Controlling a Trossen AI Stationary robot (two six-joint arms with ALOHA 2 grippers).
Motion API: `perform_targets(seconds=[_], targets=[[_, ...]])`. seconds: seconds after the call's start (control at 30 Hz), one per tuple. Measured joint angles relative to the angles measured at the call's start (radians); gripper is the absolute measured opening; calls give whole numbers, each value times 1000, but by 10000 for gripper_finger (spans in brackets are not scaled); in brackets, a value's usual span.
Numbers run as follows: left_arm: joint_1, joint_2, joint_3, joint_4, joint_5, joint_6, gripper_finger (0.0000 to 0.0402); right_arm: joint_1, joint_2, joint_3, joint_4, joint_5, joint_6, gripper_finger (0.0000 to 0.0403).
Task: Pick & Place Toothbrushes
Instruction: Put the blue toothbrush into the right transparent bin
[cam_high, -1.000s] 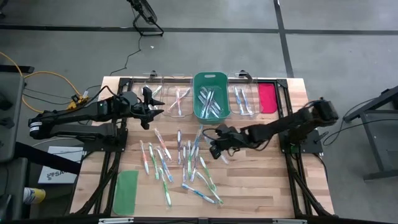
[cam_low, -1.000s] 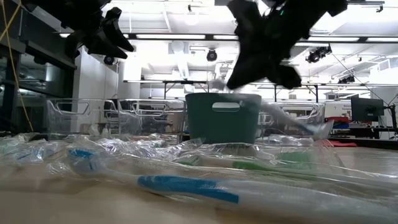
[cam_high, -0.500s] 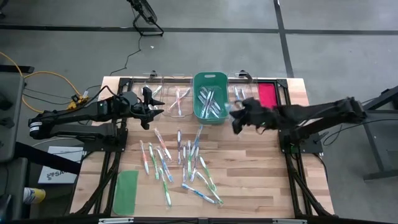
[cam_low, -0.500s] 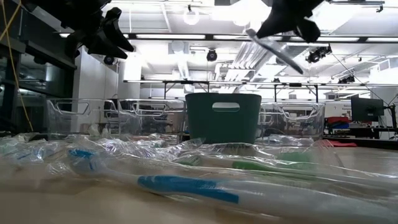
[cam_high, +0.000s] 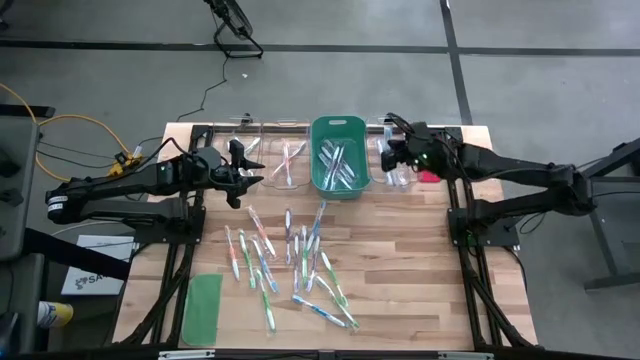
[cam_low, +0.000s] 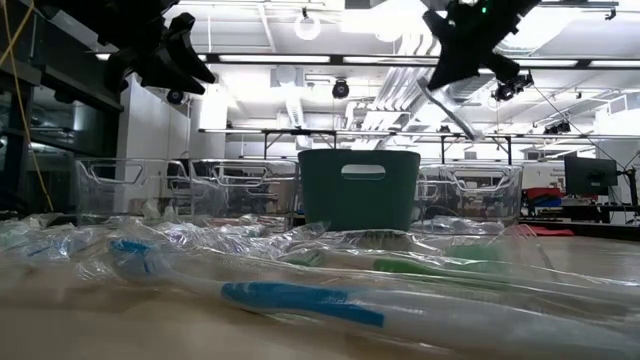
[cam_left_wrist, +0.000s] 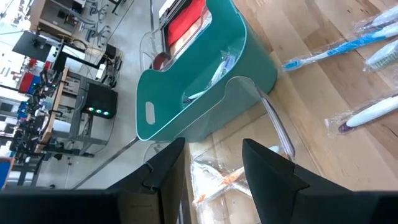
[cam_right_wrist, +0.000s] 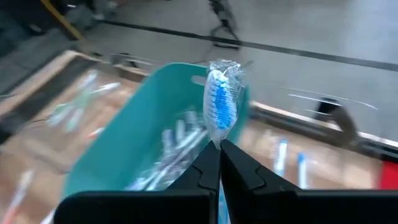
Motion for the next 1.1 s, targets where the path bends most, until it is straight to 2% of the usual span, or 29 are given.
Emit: perform_targets(seconds=[0.4, 0.83, 0.97, 1.1], targets=[[0, 0, 0, -38, 0, 0, 155, -174, 187, 0, -7, -24, -5, 3], [0, 0, 0, -45, 0, 0, 155, -220, 349, 0, -8, -23, -3, 4], [0, 0, 0, -45, 0, 0, 155, -225, 349, 0, -6, -21, -3, 23], [0, 0, 0, -47, 0, -3, 155, -238, 349, 0, -7, -16, -3, 67]])
